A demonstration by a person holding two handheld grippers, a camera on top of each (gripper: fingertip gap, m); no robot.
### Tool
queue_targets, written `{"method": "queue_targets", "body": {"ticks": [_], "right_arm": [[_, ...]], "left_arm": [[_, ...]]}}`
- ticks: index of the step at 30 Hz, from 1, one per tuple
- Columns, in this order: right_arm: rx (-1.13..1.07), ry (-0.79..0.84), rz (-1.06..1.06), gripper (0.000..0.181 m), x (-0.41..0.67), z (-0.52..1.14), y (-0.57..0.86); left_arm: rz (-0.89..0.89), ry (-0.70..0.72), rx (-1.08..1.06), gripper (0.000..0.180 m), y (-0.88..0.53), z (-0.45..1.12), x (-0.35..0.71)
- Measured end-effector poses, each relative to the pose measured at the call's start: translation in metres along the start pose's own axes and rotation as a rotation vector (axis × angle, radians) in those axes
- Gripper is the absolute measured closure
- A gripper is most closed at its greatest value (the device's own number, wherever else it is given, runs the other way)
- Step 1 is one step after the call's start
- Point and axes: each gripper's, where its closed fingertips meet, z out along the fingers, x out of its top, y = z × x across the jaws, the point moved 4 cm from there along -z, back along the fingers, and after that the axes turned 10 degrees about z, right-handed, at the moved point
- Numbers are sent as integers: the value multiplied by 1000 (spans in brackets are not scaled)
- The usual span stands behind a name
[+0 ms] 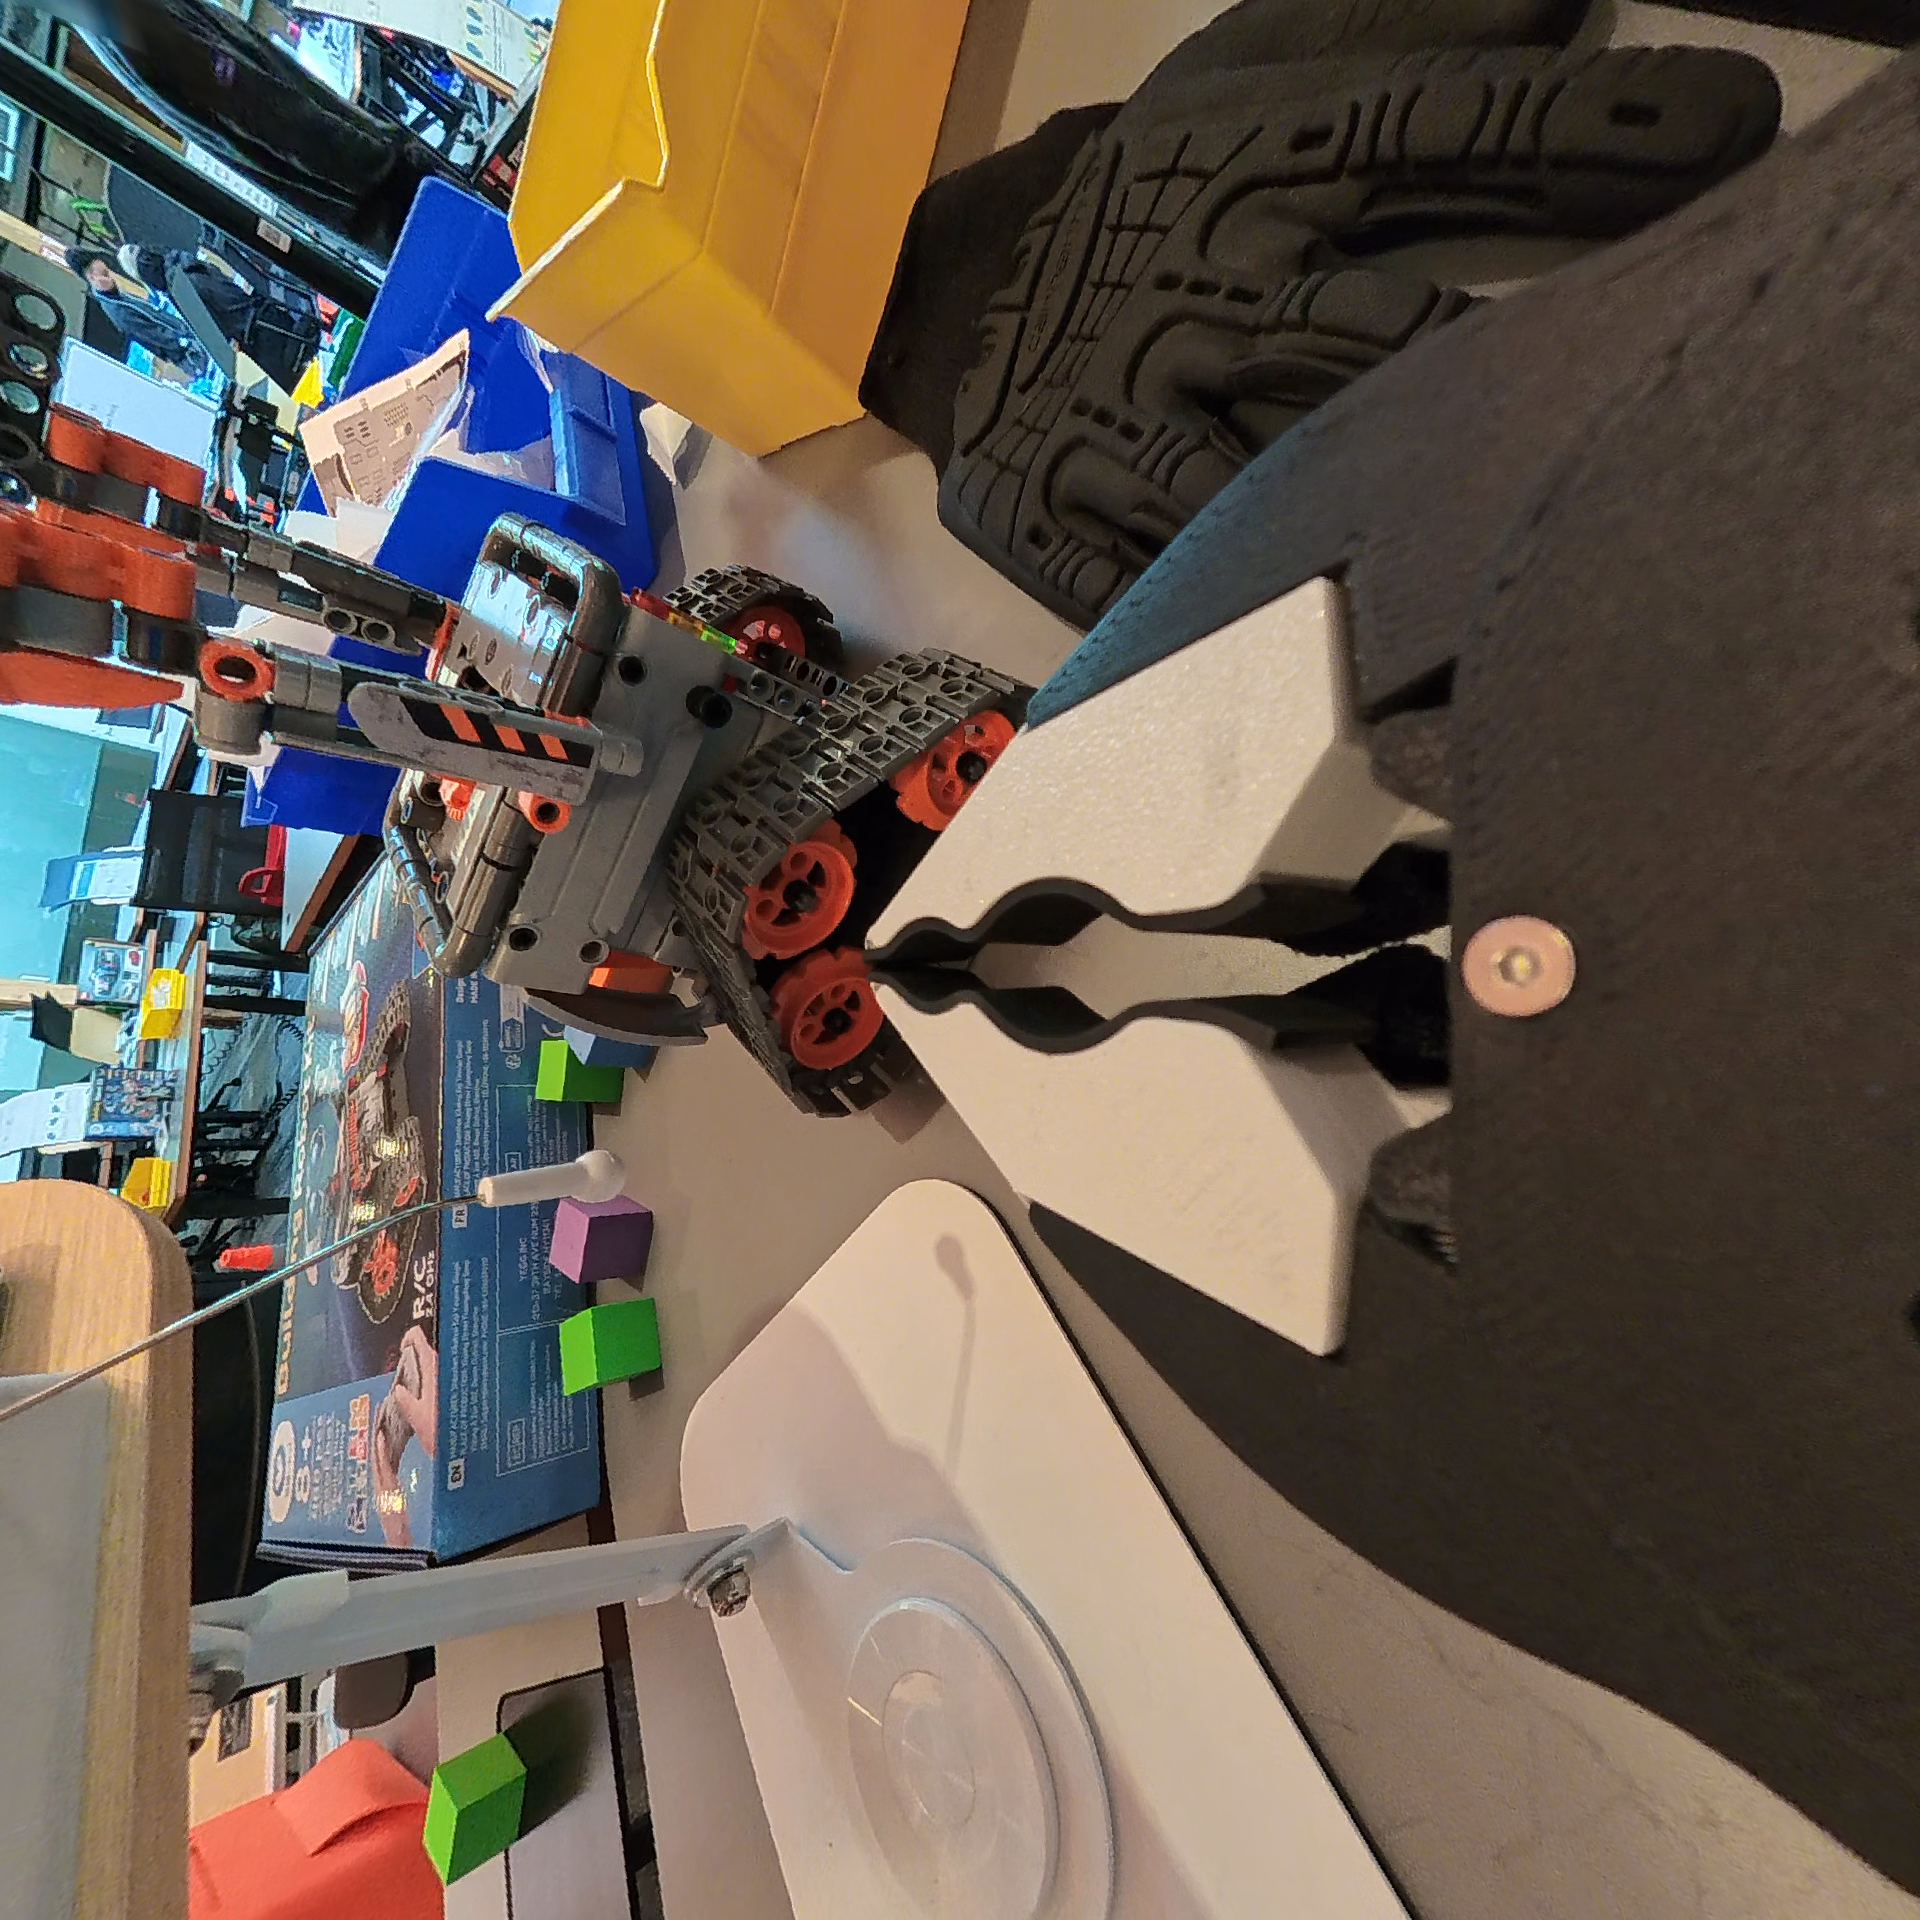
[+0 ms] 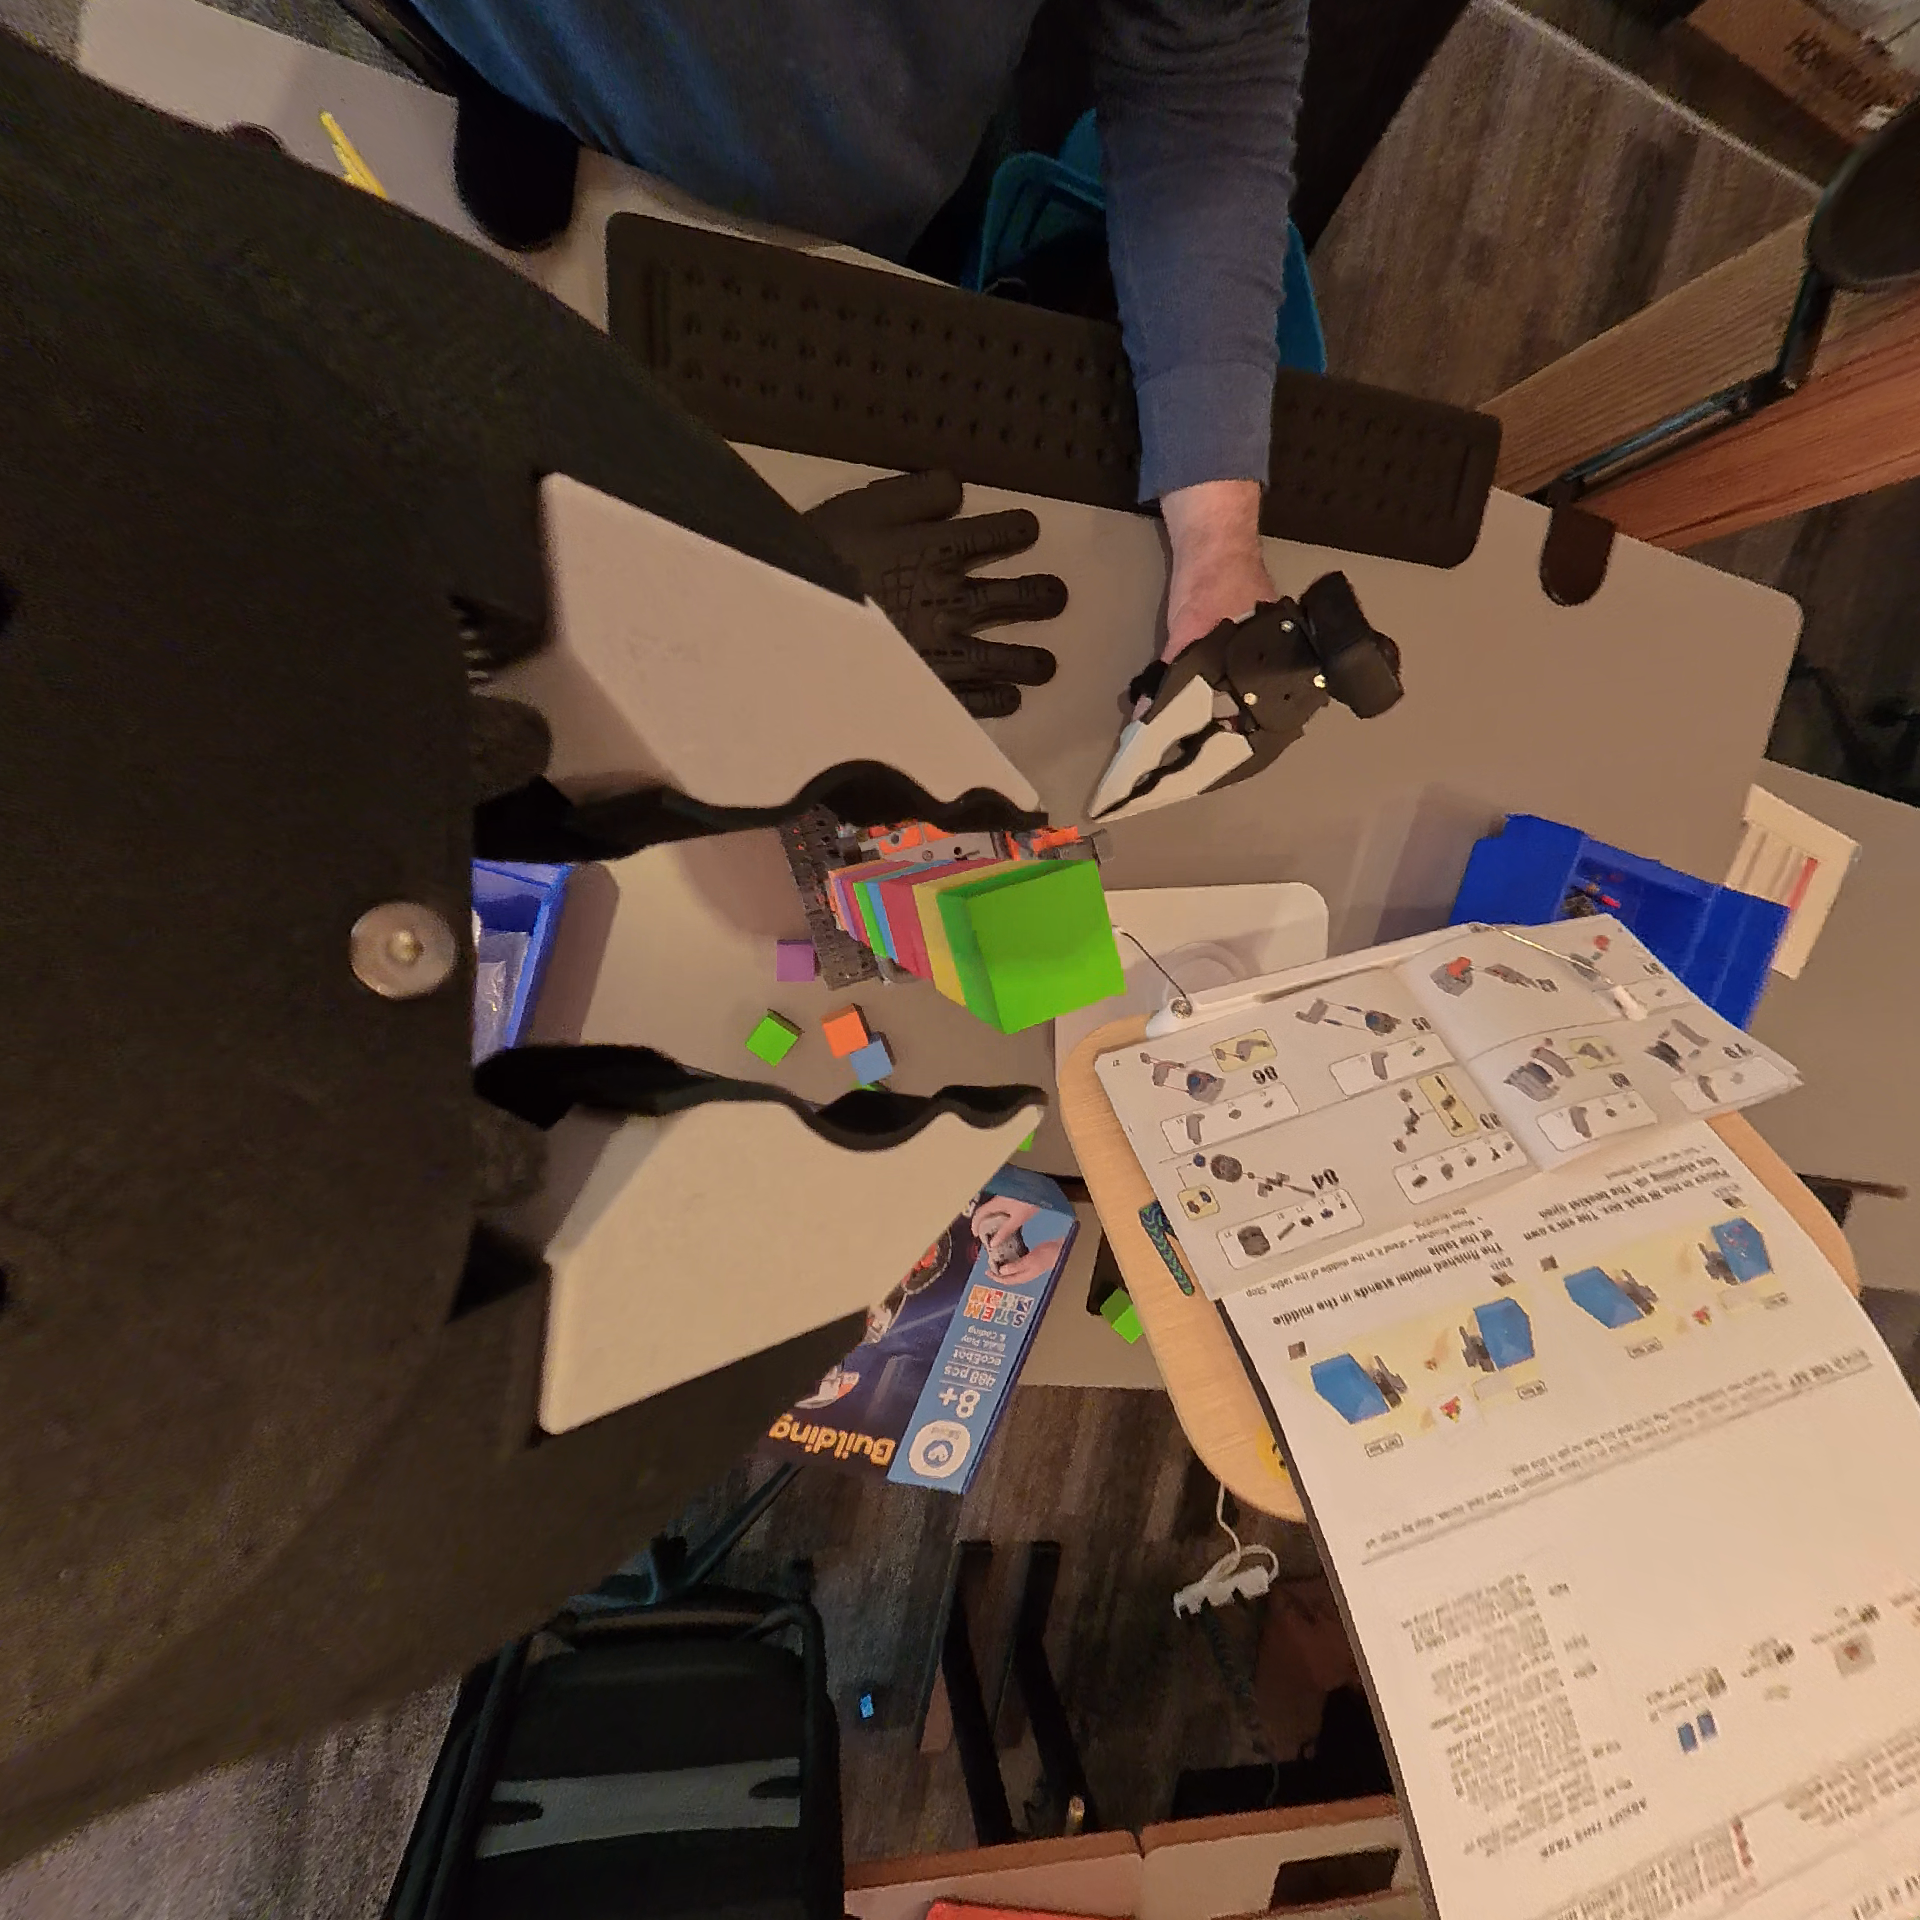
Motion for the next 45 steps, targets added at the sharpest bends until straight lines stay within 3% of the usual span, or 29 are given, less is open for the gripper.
{"method": "queue_targets", "body": {"ticks": [8,20,26,45], "right_arm": [[-139,149,79,133,-31,-51,25],[-89,-225,387,133,-205,117,67],[-165,-385,441,130,-267,194,89],[-263,-569,443,143,-299,252,107]], "left_arm": [[-5,13,5,180,-1,-2,2],[-2,1,5,180,0,0,0],[-2,1,7,180,-1,0,0],[0,2,5,180,-1,0,0]]}}
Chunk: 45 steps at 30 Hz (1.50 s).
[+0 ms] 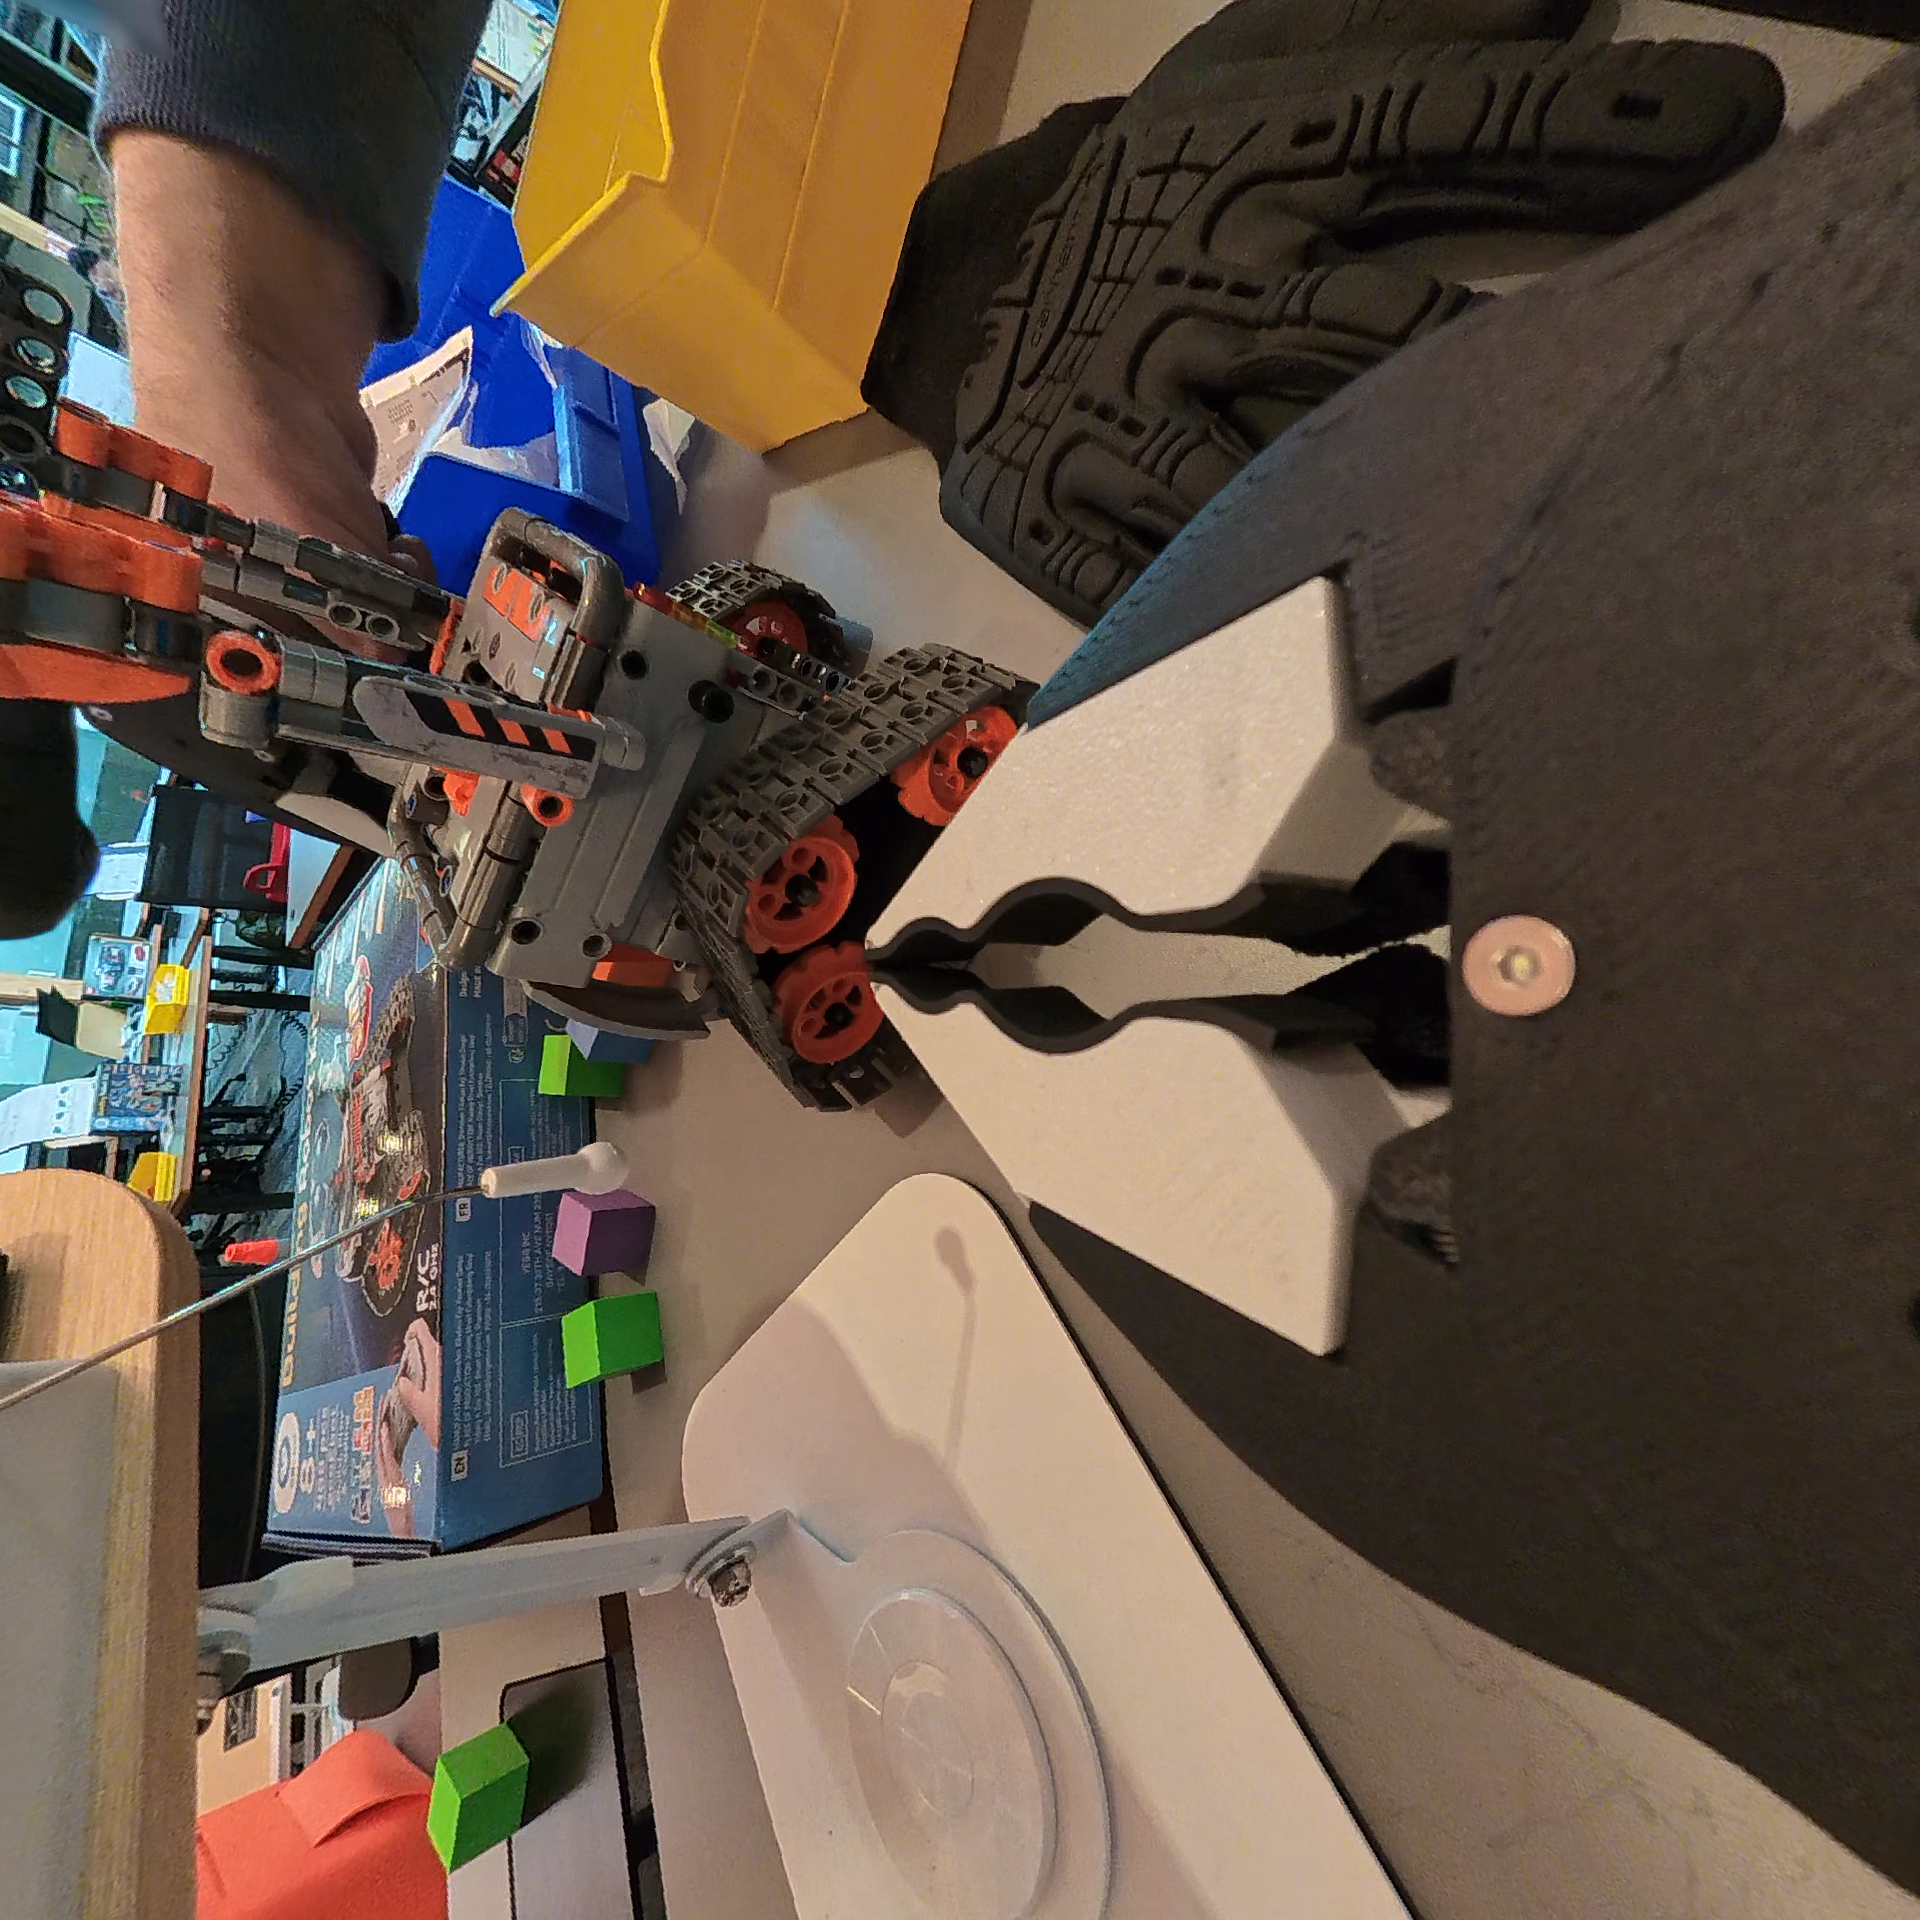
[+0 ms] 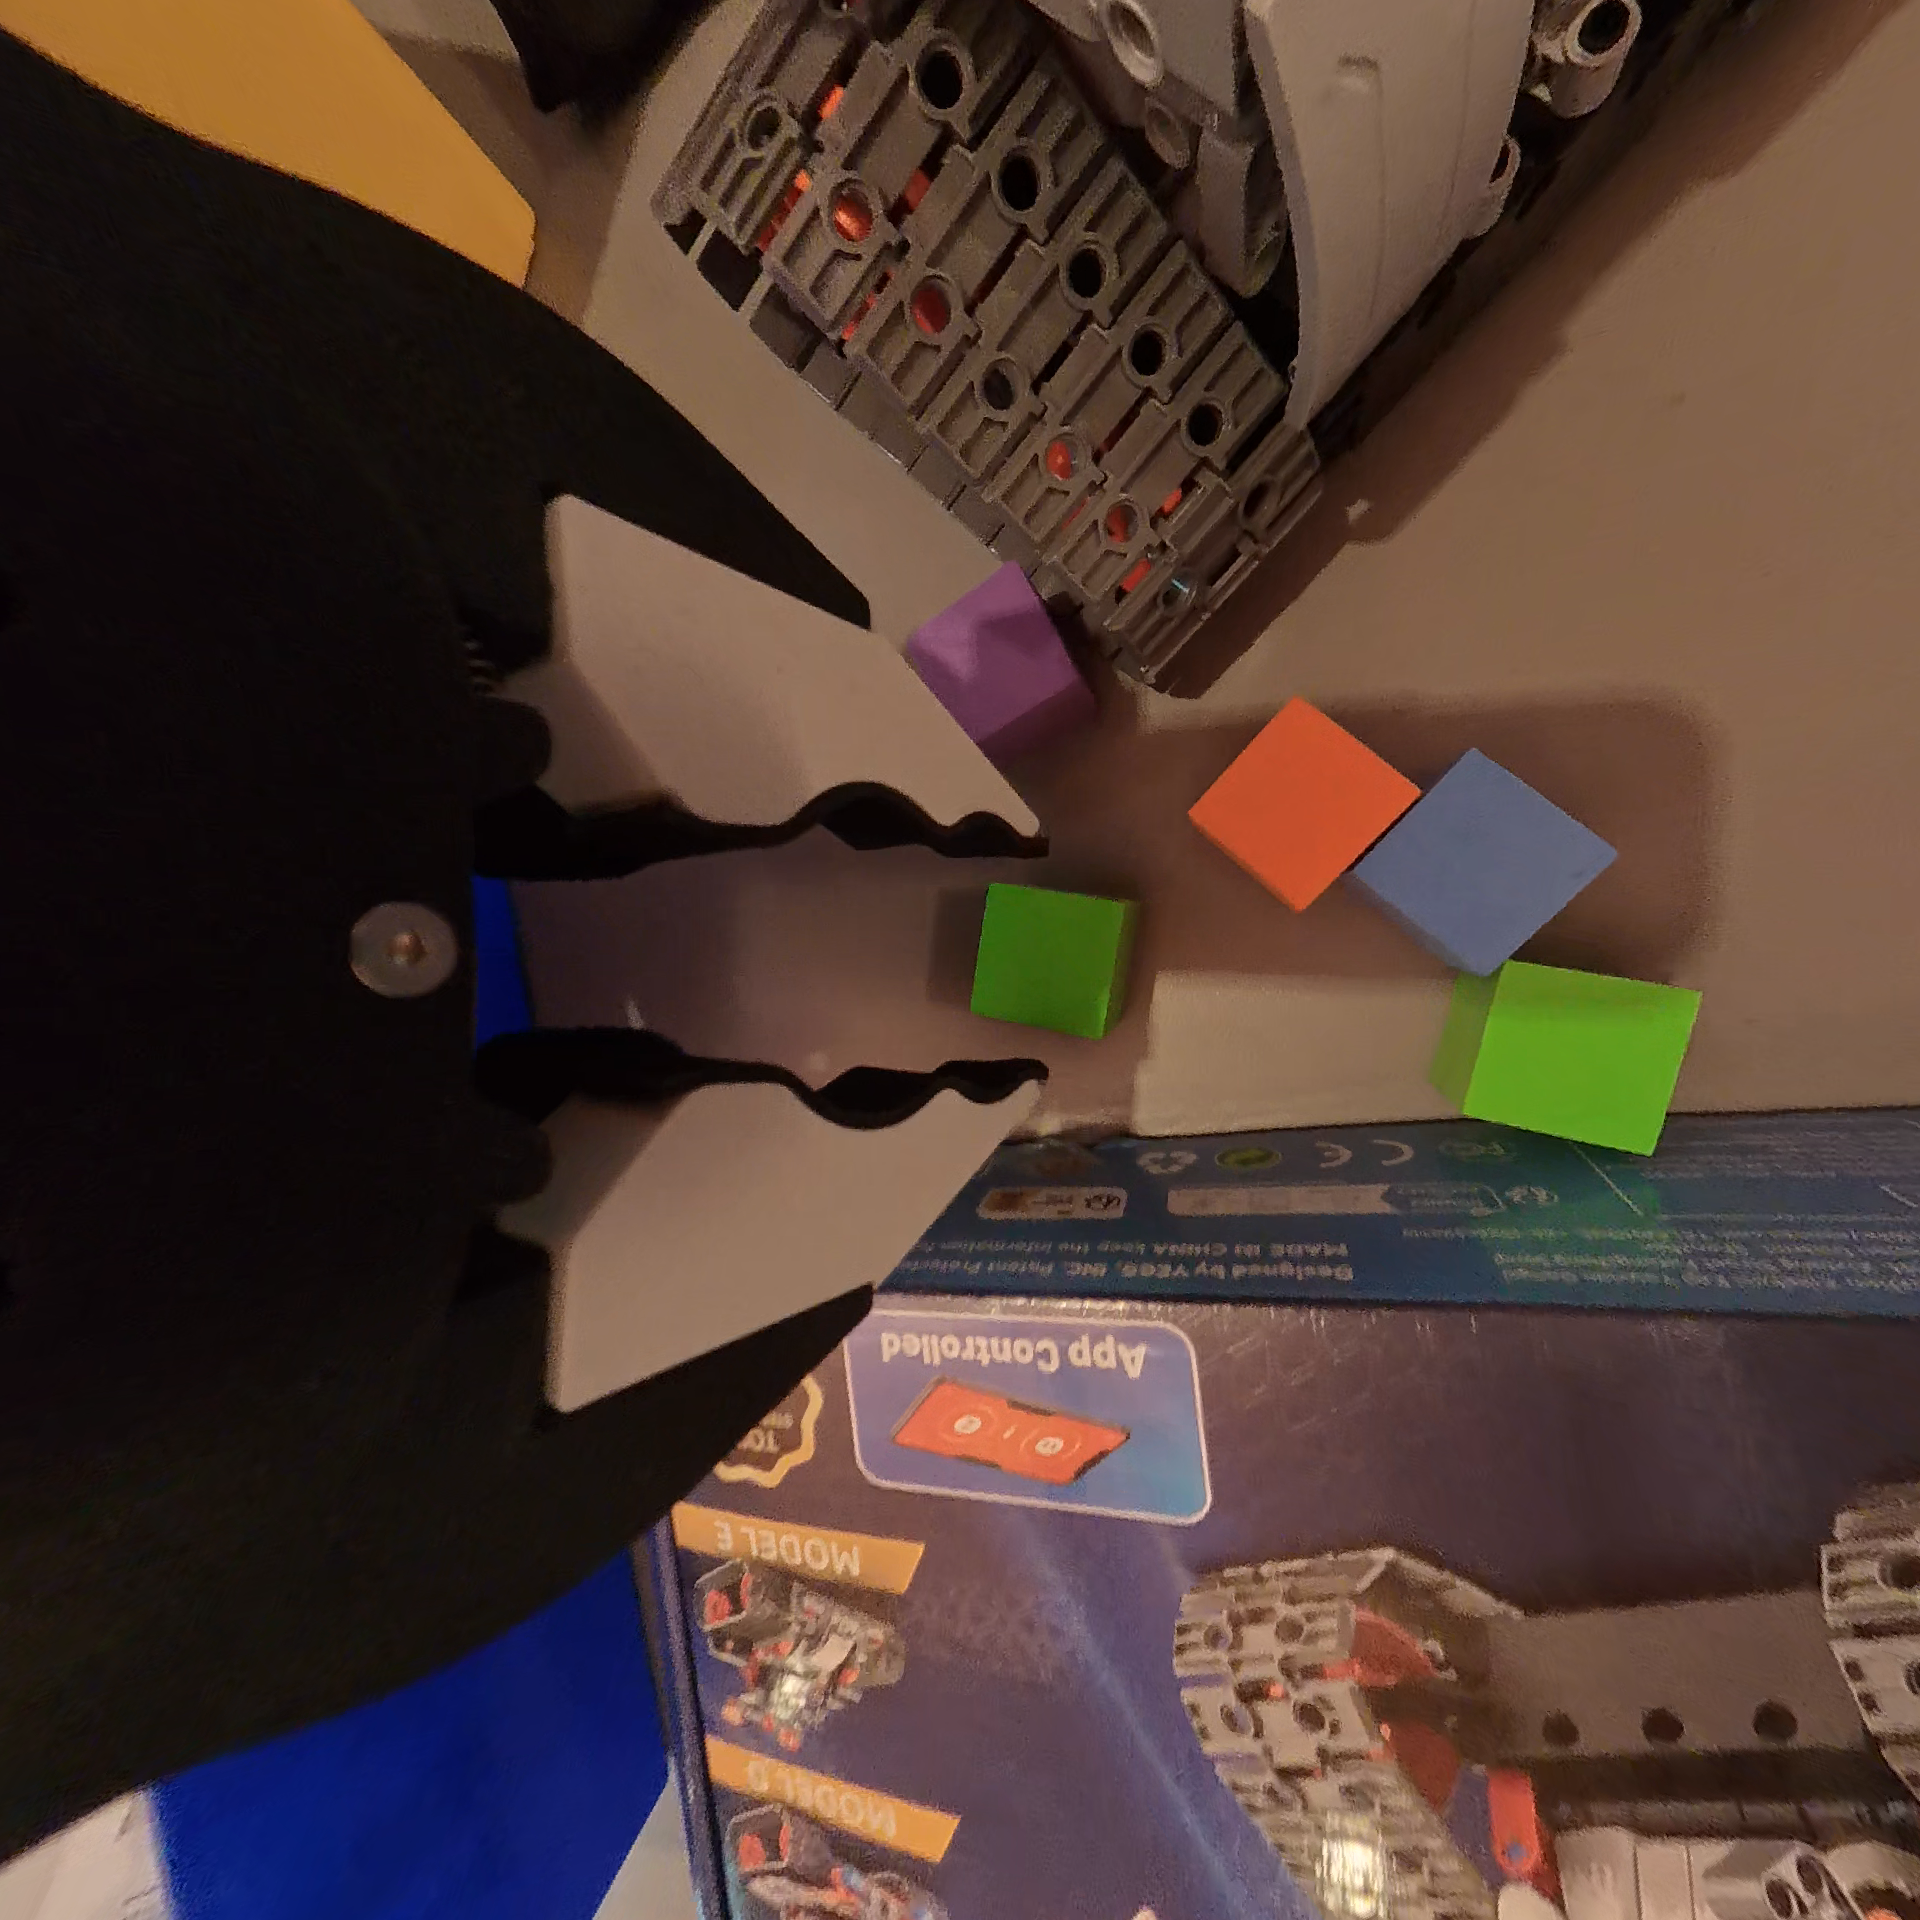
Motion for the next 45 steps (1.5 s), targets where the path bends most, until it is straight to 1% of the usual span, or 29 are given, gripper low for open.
{"method": "queue_targets", "body": {"ticks": [2,8,13,18,20,25,27,29,33,39,45], "right_arm": [[15,-6,5,155,1,3,-2],[81,66,42,156,9,-18,-2],[195,212,56,156,18,-90,3],[241,371,-89,156,22,-205,3],[226,416,-158,156,23,-257,1],[172,451,-374,156,33,-375,-19],[149,435,-442,156,40,-408,-30],[176,404,-550,156,44,-431,-47],[194,303,-695,156,51,-447,-76],[196,182,-795,156,61,-438,-103],[187,97,-814,156,72,-429,-108]], "left_arm": [[2,-2,0,180,0,0,0],[0,3,4,180,-1,-1,0],[1,3,1,180,0,-1,1],[0,8,0,180,0,0,2],[0,6,0,180,1,0,1],[-1,6,0,180,1,0,1],[-1,4,1,180,1,0,1],[-2,4,1,180,1,0,1],[-3,5,2,180,0,-1,0],[-3,5,0,180,0,-1,0],[-4,7,0,180,0,-1,1]]}}
